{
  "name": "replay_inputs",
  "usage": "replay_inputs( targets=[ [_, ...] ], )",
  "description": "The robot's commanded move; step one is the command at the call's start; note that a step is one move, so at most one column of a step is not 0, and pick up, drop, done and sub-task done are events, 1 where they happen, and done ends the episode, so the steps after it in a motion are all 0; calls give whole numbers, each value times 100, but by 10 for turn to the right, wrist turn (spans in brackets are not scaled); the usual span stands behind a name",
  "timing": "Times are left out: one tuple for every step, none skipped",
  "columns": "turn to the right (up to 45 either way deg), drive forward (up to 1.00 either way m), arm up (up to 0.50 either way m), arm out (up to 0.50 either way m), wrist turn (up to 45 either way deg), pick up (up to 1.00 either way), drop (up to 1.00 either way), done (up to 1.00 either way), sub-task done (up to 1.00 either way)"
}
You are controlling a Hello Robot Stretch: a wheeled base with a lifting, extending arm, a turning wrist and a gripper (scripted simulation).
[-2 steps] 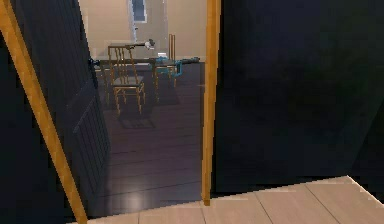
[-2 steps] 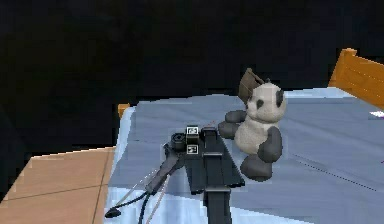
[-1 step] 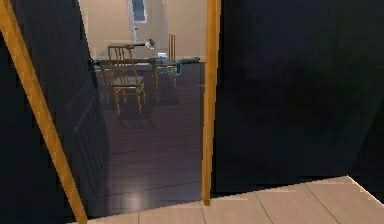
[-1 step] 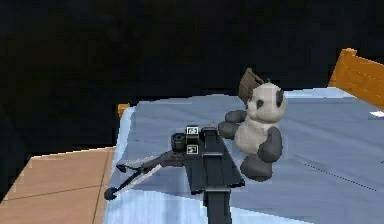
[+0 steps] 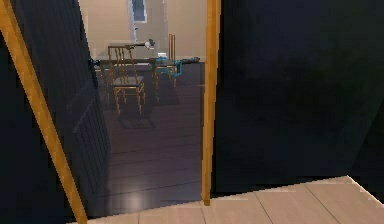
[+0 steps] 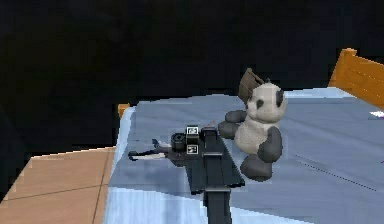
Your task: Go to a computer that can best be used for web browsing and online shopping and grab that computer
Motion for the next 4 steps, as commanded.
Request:
replay_inputs(
  targets=[
    [0, 0, 0, 0, 450, 0, 0, 0, 0],
    [0, 0, 0, 0, 60, 0, 0, 0, 0],
    [0, 0, -30, 0, 0, 0, 0, 0, 0],
    [0, 0, 0, 0, 0, 100, 0, 0, 0]
  ],
)
